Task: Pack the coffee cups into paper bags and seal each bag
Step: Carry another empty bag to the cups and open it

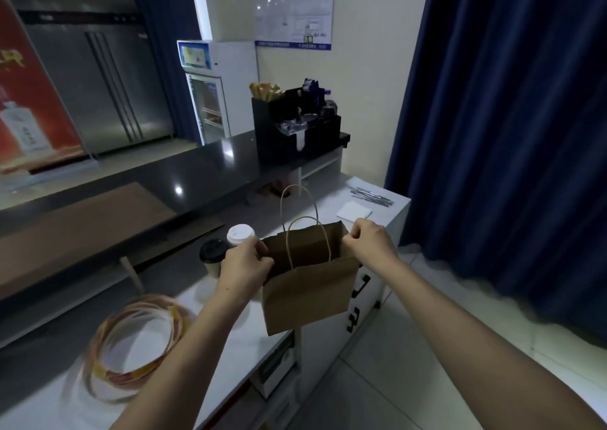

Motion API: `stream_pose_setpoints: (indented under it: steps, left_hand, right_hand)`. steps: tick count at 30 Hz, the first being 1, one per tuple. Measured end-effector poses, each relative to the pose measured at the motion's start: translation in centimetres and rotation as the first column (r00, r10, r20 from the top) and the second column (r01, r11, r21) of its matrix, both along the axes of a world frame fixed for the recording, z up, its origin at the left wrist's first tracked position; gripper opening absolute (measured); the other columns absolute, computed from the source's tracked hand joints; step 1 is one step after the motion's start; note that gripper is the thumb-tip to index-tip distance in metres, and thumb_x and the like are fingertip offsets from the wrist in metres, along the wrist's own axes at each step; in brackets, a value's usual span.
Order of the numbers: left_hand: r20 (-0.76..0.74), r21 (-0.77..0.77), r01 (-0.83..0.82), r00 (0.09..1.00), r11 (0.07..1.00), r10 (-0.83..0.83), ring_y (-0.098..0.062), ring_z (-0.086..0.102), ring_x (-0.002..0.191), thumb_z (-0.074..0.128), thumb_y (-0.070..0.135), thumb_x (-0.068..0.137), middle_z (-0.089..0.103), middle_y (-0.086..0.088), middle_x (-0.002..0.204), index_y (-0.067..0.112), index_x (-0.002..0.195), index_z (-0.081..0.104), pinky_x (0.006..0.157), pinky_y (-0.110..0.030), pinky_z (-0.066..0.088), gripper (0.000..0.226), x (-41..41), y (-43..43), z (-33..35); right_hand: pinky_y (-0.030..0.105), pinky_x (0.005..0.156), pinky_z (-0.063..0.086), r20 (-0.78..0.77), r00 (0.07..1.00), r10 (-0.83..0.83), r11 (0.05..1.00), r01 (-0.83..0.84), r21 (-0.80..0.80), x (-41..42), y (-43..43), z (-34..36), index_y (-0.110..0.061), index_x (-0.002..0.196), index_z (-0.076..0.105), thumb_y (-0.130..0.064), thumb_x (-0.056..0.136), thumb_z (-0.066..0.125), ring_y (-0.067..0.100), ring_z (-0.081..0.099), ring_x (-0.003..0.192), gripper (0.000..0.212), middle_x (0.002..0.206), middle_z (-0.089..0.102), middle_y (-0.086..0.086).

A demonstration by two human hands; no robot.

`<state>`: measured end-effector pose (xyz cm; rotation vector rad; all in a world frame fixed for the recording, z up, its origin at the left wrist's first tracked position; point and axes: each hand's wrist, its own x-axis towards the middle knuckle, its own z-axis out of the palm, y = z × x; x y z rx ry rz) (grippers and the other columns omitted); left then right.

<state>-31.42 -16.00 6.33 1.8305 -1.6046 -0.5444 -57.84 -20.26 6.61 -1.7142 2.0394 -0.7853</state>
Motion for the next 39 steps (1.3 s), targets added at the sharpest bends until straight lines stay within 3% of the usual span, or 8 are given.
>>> stream_pose_setpoints:
  steps: [5, 10, 13, 21, 26, 32, 36, 39]
  left_hand:
    - [-0.041, 0.029, 0.061, 0.997, 0.998, -0.06, -0.011, 0.071, 0.065, 0.068, 0.015, 0.089, 0.07, 0.002, 0.079, 0.027, 0.094, 0.064, 0.07, -0.039, 0.064, 0.013, -3.6, -6.3, -1.0]
    - [-0.091, 0.047, 0.065, 0.994, 0.997, -0.061, -0.012, 0.071, 0.057, 0.067, 0.012, 0.085, 0.071, 0.001, 0.072, 0.025, 0.089, 0.064, 0.063, -0.041, 0.064, 0.014, -5.4, -12.6, -1.5]
    - [-0.113, 0.053, 0.063, 0.992, 0.997, -0.057, -0.013, 0.072, 0.061, 0.067, 0.011, 0.087, 0.071, -0.001, 0.079, 0.023, 0.094, 0.065, 0.065, -0.041, 0.065, 0.013, -5.8, -15.9, -1.9]
    - [-0.111, 0.096, 0.048, 0.993, 0.994, -0.037, -0.017, 0.074, 0.07, 0.068, 0.01, 0.091, 0.071, -0.003, 0.087, 0.023, 0.097, 0.064, 0.069, -0.042, 0.066, 0.015, -6.6, -21.3, -3.3]
    - [-0.082, 0.128, -0.006, 0.996, 0.992, 0.017, -0.015, 0.074, 0.069, 0.068, 0.011, 0.091, 0.071, -0.001, 0.085, 0.025, 0.096, 0.064, 0.068, -0.041, 0.066, 0.016, -6.5, -24.1, -4.3]
    - [-0.106, 0.123, -0.154, 0.98, 0.98, 0.167, -0.016, 0.073, 0.073, 0.068, 0.009, 0.094, 0.067, -0.003, 0.091, 0.022, 0.108, 0.059, 0.065, -0.036, 0.066, 0.022, -7.5, -26.9, -5.5]
    - [-0.118, 0.111, -0.257, 0.956, 0.96, 0.27, -0.016, 0.07, 0.071, 0.068, 0.007, 0.092, 0.067, -0.004, 0.089, 0.021, 0.11, 0.056, 0.056, -0.026, 0.059, 0.026, -8.4, -27.9, -5.9]
    - [-0.086, 0.104, -0.318, 0.941, 0.943, 0.327, -0.014, 0.069, 0.07, 0.068, 0.008, 0.091, 0.067, -0.002, 0.084, 0.019, 0.111, 0.057, 0.055, -0.024, 0.053, 0.025, -9.0, -29.0, -6.3]
  right_hand:
    - [0.042, 0.068, 0.057, -0.029, 0.999, -0.032, 0.999, 0.033, 0.021, -3.2, -5.8, -0.6, -0.023, 0.081, 0.057, -0.03, 0.089, 0.061, 0.021, 0.063, 0.077, 0.012, 0.081, 0.064, 0.0]
    - [0.04, 0.07, 0.055, -0.08, 0.996, -0.035, 0.998, 0.039, 0.049, -5.6, -12.1, 0.1, -0.023, 0.083, 0.057, -0.03, 0.092, 0.061, 0.021, 0.062, 0.079, 0.013, 0.085, 0.064, -0.001]
    - [0.044, 0.076, 0.059, -0.094, 0.995, -0.032, 0.999, 0.036, 0.041, -6.7, -15.5, 0.0, -0.023, 0.082, 0.057, -0.029, 0.093, 0.061, 0.02, 0.062, 0.079, 0.013, 0.086, 0.063, -0.001]
    - [0.04, 0.071, 0.057, -0.071, 0.997, 0.005, 0.999, -0.002, 0.049, -7.7, -21.4, -1.6, -0.021, 0.082, 0.056, -0.028, 0.095, 0.061, 0.022, 0.063, 0.08, 0.014, 0.085, 0.063, 0.0]
    - [0.037, 0.065, 0.055, -0.076, 0.994, 0.084, 0.995, -0.079, 0.067, -7.5, -25.6, -2.4, -0.02, 0.084, 0.056, -0.027, 0.096, 0.061, 0.019, 0.063, 0.076, 0.015, 0.084, 0.063, 0.002]
    - [0.042, 0.07, 0.056, -0.046, 0.973, 0.225, 0.971, -0.22, 0.091, -7.2, -31.9, -3.6, -0.018, 0.083, 0.055, -0.026, 0.095, 0.063, 0.022, 0.062, 0.076, 0.016, 0.082, 0.062, 0.004]
    - [0.032, 0.062, 0.049, -0.024, 0.951, 0.308, 0.948, -0.304, 0.096, -7.2, -35.1, -4.4, -0.019, 0.081, 0.053, -0.025, 0.097, 0.064, 0.019, 0.06, 0.074, 0.02, 0.082, 0.062, 0.005]
    - [0.037, 0.063, 0.051, -0.005, 0.928, 0.373, 0.923, -0.371, 0.101, -7.4, -37.6, -4.9, -0.018, 0.08, 0.054, -0.026, 0.094, 0.064, 0.022, 0.061, 0.073, 0.019, 0.079, 0.062, 0.004]
